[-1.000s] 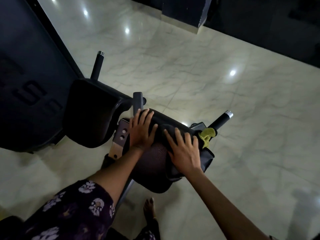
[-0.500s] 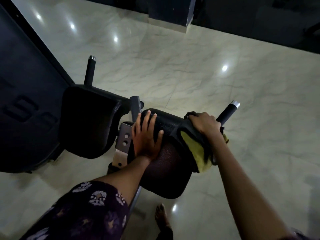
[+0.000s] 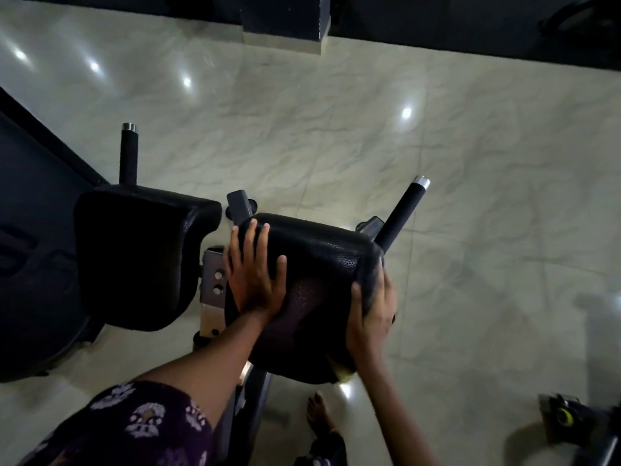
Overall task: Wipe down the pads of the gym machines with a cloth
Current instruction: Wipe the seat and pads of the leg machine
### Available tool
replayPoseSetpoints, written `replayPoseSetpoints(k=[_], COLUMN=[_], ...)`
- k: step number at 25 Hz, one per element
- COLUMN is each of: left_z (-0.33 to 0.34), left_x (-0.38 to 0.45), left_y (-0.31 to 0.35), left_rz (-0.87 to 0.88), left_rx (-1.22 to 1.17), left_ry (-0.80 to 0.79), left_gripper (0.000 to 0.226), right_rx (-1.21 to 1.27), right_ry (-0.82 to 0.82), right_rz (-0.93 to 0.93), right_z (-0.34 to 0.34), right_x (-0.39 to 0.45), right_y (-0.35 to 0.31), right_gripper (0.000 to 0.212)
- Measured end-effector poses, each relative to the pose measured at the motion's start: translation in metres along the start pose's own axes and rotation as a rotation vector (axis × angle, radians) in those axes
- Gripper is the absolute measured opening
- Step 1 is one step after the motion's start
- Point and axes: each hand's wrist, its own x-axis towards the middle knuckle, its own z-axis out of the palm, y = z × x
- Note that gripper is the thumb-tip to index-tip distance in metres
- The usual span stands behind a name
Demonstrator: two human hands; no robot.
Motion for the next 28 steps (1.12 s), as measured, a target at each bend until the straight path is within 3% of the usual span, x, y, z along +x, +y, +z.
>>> replayPoseSetpoints(k=[2, 5, 9, 12, 15, 18, 21, 26, 28], left_z=[0.0, 0.001, 0.001, 0.0, 0.0, 0.001, 0.002, 0.001, 0.001], left_x=[0.0, 0.002, 0.001, 0.0, 0.0, -0.001, 0.0, 0.0, 0.001], left_y=[0.0, 0.0, 0.002, 0.004, 0.003, 0.003, 0.004, 0.002, 0.003], left_rz=[0.0, -0.014, -0.009, -0.018, -0.022, -0.024, -0.021, -0.007, 0.001], left_rx=[0.003, -0.008, -0.023, -0.01, -0.004, -0.001, 0.002, -0.008, -0.013], left_ry=[0.008, 0.015, 0.01, 0.003, 0.0, 0.002, -0.004, 0.007, 0.009], left_gripper=[0.058, 0.057, 0.058, 0.06, 0.061, 0.061, 0.062, 0.062, 0.061], right_rx=[0.083, 0.452, 0.42, 0.326, 0.45, 0.394, 0.419, 0.447, 0.449], right_ry=[-0.046, -0.154, -0.021, -0.049, -0.083, -0.027, -0.007, -0.025, -0.004], right_rz=[0.021, 0.295, 0.354, 0.444, 0.634, 0.59, 0.461, 0.646, 0.612], right_z=[-0.001, 0.0, 0.002, 0.005, 0.009, 0.003, 0.0, 0.007, 0.002], right_x=[0.048, 0.077, 0.017, -0.065, -0.102, -0.07, -0.047, -0.078, -0.064], right_y=[-0.012, -0.018, 0.003, 0.034, 0.048, 0.031, 0.021, 0.033, 0.021], right_gripper=[0.044, 0.02, 0.044, 0.038, 0.042, 0.012, 0.015, 0.02, 0.014])
